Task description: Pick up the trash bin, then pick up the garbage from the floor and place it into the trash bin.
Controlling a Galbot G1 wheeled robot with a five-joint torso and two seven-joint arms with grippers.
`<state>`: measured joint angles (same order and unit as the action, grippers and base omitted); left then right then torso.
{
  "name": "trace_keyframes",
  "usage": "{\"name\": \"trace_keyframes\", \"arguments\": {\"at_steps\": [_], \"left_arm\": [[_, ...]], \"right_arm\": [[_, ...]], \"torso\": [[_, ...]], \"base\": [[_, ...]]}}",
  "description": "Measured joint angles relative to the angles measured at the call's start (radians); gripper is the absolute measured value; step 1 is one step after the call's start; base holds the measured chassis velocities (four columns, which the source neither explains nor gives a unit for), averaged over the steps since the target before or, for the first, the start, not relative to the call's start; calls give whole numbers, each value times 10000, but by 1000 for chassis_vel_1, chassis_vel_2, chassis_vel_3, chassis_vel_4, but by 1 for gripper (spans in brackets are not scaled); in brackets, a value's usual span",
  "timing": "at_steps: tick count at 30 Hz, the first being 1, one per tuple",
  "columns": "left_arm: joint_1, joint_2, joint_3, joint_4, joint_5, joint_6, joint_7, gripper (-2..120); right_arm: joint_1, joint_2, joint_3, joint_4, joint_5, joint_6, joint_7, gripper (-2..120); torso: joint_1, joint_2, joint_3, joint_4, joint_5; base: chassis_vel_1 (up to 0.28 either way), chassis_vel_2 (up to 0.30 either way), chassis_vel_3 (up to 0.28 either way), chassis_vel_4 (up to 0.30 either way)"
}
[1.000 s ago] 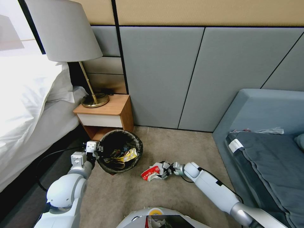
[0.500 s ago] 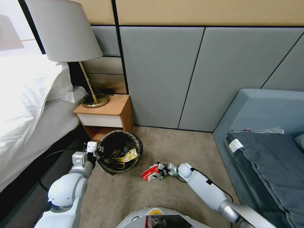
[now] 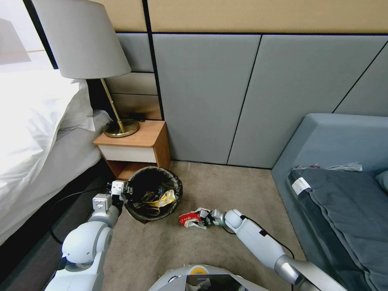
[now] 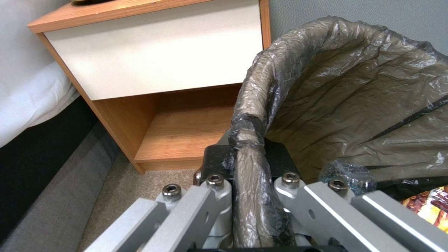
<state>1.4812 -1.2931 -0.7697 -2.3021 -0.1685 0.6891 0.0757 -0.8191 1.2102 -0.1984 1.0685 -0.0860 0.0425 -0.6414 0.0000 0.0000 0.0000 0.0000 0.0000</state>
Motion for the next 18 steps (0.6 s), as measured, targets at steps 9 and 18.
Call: {"name": "trace_keyframes", "arguments": {"at_steps": [9,18], "left_arm": [[-8,-34,1,62,58,-27,0,4],[-82,5,20,128,44,-28,-1,4]], "right_arm": [[1,198,92,-178,-9,77,152,0],[-103,148,530,43,183,-10,514,0]], "torso": [[0,0,0,1,0],[0,-1,0,1,0]], "base": [[0,0,0,0],[0,0,0,0]]}}
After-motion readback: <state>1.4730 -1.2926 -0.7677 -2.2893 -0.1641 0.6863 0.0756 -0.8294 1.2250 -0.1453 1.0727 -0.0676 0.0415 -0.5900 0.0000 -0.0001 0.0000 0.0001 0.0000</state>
